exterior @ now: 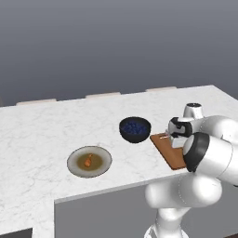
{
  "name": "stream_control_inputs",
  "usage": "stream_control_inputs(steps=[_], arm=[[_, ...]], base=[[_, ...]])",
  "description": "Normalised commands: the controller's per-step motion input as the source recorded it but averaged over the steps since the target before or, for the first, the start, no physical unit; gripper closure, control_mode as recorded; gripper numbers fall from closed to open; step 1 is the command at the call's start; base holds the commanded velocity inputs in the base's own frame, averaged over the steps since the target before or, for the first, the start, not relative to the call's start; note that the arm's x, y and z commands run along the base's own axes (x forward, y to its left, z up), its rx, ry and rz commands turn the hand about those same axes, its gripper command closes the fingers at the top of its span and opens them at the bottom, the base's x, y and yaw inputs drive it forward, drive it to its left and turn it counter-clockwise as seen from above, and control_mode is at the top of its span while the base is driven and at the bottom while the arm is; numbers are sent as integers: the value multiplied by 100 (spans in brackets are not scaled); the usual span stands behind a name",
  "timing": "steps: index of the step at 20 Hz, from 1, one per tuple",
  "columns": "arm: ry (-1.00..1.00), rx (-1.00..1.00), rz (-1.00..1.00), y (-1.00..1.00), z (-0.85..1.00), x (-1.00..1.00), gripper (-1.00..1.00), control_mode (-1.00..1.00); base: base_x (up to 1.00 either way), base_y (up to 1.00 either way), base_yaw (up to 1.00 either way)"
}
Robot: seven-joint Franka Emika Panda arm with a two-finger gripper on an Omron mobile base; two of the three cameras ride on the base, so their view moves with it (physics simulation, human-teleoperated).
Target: Pick up the knife from the drawer and place it on the cutting board. Then place the meat from the plate to the cutting board.
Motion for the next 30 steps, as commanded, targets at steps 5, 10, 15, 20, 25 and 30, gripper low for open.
stream_control_inputs(steps=[5,10,15,20,25,30], arm=[[-4,0,0,0,0,0,-100,-100],[-10,1,-1,8,64,-26,-100,-100],[-23,5,5,64,100,-37,-100,-100],[-19,2,10,98,80,-13,-100,-100],[-3,0,9,100,29,0,-100,-100],[3,0,2,100,1,0,-100,-100]], base=[[0,0,0],[0,0,0],[0,0,0],[0,0,0],[0,0,0],[0,0,0]])
